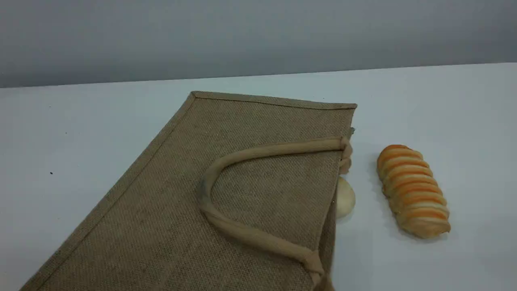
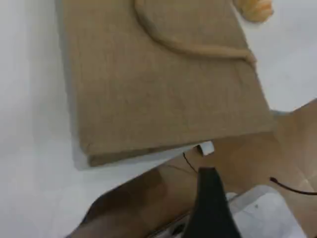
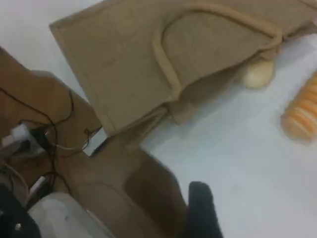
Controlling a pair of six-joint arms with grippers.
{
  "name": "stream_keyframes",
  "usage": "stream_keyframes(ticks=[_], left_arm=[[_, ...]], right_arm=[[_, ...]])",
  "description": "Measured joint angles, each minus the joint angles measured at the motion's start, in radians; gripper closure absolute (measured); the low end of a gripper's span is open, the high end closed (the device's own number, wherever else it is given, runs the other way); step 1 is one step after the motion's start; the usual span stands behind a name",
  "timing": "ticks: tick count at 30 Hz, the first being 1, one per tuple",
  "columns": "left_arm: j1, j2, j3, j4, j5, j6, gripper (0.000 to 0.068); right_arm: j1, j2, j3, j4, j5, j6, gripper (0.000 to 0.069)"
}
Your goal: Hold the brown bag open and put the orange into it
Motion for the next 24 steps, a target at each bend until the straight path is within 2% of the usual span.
stream_keyframes(ticks=[6,10,13,24], left_arm=[[0.000,-0.039,0.009,0.128,-0.014,0.015,0.0229],[0.000,-0.043,0.019,0.173,-0.068,0.053,0.0229],[0.000,-0.043,0.049,0.184,-0.114,0.070,0.0229],[0.000,-0.043,0.152,0.186,-0.150,0.070,0.0229]], right_arm=[[0.000,-0.031,0.020,-0.007,-0.037,-0.016,0.0232],[0.000,-0.031,0.020,-0.007,-0.036,-0.016,0.0232],[0.000,-0.031,0.020,-0.007,-0.035,-0.016,0.0232],[0.000,-0.030,0.020,-0.023,-0.033,-0.016,0.0232]])
